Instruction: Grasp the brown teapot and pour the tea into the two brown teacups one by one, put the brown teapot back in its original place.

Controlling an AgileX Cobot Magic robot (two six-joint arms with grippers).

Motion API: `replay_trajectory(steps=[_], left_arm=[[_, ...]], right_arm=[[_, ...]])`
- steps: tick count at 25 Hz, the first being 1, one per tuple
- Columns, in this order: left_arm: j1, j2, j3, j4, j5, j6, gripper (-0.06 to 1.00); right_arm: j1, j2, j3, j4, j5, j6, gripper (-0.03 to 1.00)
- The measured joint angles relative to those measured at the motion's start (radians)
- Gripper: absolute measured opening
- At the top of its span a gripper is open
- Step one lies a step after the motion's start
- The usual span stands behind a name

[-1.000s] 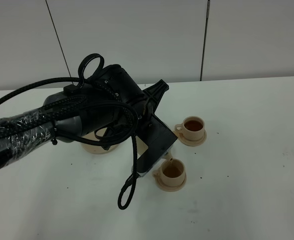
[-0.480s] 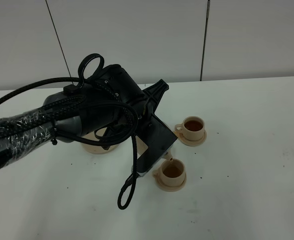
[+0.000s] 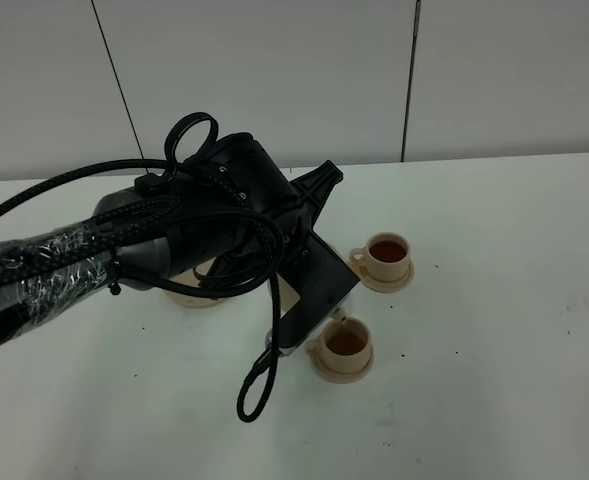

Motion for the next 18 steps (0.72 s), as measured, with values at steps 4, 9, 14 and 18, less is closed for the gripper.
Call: replay_trajectory(steps=[4, 9, 14, 18], left_arm=[[-0.002, 0.0, 0.0, 0.009, 0.013, -0.001, 0.17], [-0.014, 0.0, 0.0, 0.031, 0.016, -0.016, 0.17], [-0.015, 0.0, 0.0, 0.035, 0.024, -0.017, 0.17], [-0.016, 0.0, 0.0, 0.055, 0.024, -0.025, 0.17]], right_arm=[[0.0, 0.0, 0.0, 0.0, 0.0, 0.0, 0.33], [0.0, 0.0, 0.0, 0.0, 0.0, 0.0, 0.33], [0.0, 0.0, 0.0, 0.0, 0.0, 0.0, 0.33], [0.0, 0.0, 0.0, 0.0, 0.0, 0.0, 0.33]])
